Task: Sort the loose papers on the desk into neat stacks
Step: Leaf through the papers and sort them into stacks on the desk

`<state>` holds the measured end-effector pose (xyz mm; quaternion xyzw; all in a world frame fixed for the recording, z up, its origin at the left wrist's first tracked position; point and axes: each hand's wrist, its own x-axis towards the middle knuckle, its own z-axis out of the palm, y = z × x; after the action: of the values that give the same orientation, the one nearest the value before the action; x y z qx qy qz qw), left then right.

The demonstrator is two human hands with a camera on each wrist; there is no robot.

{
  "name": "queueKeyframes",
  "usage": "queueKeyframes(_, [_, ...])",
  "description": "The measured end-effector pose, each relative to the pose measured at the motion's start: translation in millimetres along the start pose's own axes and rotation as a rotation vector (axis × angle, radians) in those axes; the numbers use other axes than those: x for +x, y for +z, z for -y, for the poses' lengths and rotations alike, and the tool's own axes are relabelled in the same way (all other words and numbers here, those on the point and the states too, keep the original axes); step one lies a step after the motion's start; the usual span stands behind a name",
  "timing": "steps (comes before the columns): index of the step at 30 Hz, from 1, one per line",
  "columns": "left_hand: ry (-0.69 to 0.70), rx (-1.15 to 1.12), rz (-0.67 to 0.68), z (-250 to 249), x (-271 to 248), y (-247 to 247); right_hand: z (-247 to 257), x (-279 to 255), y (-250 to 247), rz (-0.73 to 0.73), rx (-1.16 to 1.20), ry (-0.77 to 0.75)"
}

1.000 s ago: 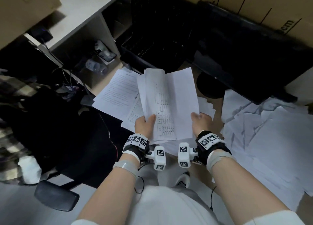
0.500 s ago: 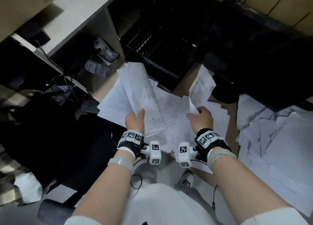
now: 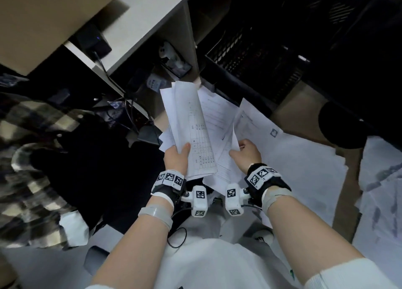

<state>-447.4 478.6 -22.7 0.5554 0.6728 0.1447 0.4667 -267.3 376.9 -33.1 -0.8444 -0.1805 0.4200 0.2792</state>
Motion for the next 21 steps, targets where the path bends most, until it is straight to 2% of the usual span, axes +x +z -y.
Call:
queueKeyframes(6, [-0.031, -0.009, -0.103, 12, 15, -41, 57, 19, 55, 0.110, 0.019, -0.114])
queueKeyframes(10, [-0.011, 0.021, -0.163, 14, 19, -56, 75, 28, 82, 0.326, 0.251, -0.137])
queueKeyframes(11, [-0.009, 0.022, -0.165, 14, 21, -57, 76, 29, 84, 0.344, 0.292, -0.118])
queueKeyframes(14, [-0.004, 0.006, -0.157, 14, 26, -52, 63, 36, 76, 0.223, 0.248, -0.078])
queueKeyframes(16, [-0.009, 0.004, -0.152, 13, 27, -45, 43, 44, 64, 0.048, 0.131, 0.017])
queueKeyframes(18, [-0.004, -0.021, -0.156, 12, 27, -41, 25, 51, 53, -0.120, 0.020, 0.256])
queueKeyframes(19, [0.004, -0.035, -0.165, 12, 27, -40, 19, 52, 48, -0.145, -0.003, 0.379])
queueKeyframes(21, [0.014, -0.052, -0.167, 9, 28, -40, 9, 55, 45, -0.057, 0.028, 0.520])
